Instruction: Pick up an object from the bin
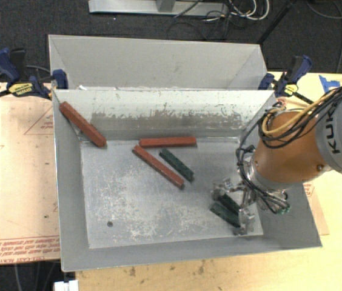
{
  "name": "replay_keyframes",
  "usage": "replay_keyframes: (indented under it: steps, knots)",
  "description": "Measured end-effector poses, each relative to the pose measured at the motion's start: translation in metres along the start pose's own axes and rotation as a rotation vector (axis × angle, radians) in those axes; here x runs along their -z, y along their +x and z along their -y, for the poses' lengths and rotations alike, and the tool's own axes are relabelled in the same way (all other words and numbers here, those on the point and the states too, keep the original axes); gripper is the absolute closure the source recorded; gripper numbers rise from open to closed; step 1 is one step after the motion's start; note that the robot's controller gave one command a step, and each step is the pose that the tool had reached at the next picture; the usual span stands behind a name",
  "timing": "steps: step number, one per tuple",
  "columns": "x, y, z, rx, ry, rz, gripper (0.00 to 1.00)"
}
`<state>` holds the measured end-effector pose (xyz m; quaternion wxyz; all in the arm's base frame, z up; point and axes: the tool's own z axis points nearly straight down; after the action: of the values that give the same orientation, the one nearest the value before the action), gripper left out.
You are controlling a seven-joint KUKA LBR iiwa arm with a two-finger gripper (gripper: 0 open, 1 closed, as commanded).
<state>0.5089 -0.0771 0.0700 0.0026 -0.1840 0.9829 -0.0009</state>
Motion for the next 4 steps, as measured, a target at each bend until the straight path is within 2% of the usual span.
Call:
replay_keyframes:
  steps: [1, 2, 3, 4]
  knots:
    - [0.001, 0.021, 0.029, -0.082, -0.002, 0.001, 0.00]
    - [0.000, 0.021, 0.028, -0.080, -0.004, -0.002, 1.00]
    - [0.013, -0.030, 0.003, -0.297, -0.004, 0.002, 1.00]
    - [0.012, -0.028, 0.005, -0.303, -0.003, -0.002, 0.00]
